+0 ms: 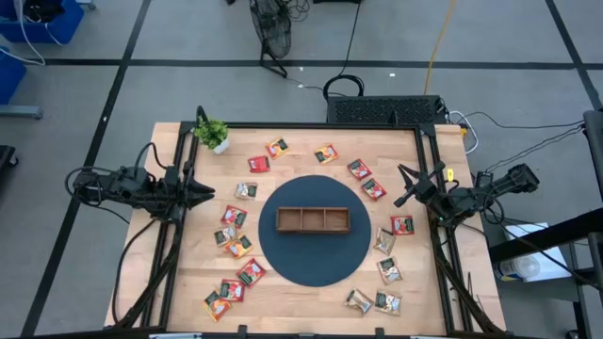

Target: Pick & Place Tea

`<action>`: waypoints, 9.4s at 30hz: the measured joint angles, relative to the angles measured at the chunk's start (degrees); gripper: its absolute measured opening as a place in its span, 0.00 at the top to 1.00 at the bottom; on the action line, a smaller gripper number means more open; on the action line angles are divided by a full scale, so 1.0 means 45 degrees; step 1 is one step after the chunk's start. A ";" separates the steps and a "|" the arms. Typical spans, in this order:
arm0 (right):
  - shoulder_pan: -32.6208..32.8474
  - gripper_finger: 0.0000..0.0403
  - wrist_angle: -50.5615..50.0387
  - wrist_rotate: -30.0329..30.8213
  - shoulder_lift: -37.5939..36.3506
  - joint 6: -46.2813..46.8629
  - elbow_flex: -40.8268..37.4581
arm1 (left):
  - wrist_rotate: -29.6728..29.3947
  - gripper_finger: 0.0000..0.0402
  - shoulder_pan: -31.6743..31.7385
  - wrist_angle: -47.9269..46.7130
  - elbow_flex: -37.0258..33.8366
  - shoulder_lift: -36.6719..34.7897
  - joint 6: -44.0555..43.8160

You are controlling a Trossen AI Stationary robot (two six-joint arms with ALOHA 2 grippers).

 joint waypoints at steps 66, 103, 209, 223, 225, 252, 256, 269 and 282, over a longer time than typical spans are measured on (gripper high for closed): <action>0.0000 0.98 0.0000 -0.0005 0.0003 0.0001 0.0005 | 0.0004 0.83 0.0000 0.0000 0.0000 -0.0003 -0.0004; -0.0005 0.98 0.0000 0.0000 0.0004 0.0002 0.0003 | 0.0004 0.83 0.0000 0.0000 -0.0005 -0.0003 -0.0004; -1.0748 0.37 -1.2543 -1.4359 1.8866 1.0355 1.3866 | 0.0004 0.83 0.0000 0.0027 0.0000 0.0007 -0.0003; -1.1176 0.36 -1.0290 -1.4715 2.0005 1.0341 1.1917 | 0.0004 0.83 0.0000 0.0022 0.0000 0.0007 -0.0004; -1.1181 0.37 -1.0165 -1.4691 1.9996 1.0355 1.1816 | 0.0004 0.83 0.0000 0.0015 -0.0001 0.0007 -0.0004; -1.0574 0.95 -0.9932 -1.3658 1.9132 0.9884 1.1676 | 0.0004 0.83 0.0000 0.0019 0.0000 0.0007 -0.0003; -0.9970 0.95 -0.9668 -1.3654 1.7812 0.9898 1.1676 | 0.0004 0.83 0.0000 0.0022 0.0000 0.0007 -0.0004; -0.6636 0.95 -0.3689 -1.6562 1.6001 0.9641 1.1717 | -0.0354 0.83 0.0006 0.1305 -0.0019 0.0011 0.0093; -0.5459 0.95 0.0675 -1.7960 1.8367 0.8920 1.1714 | -0.0687 0.83 0.0015 0.4647 -0.0002 0.0005 0.0049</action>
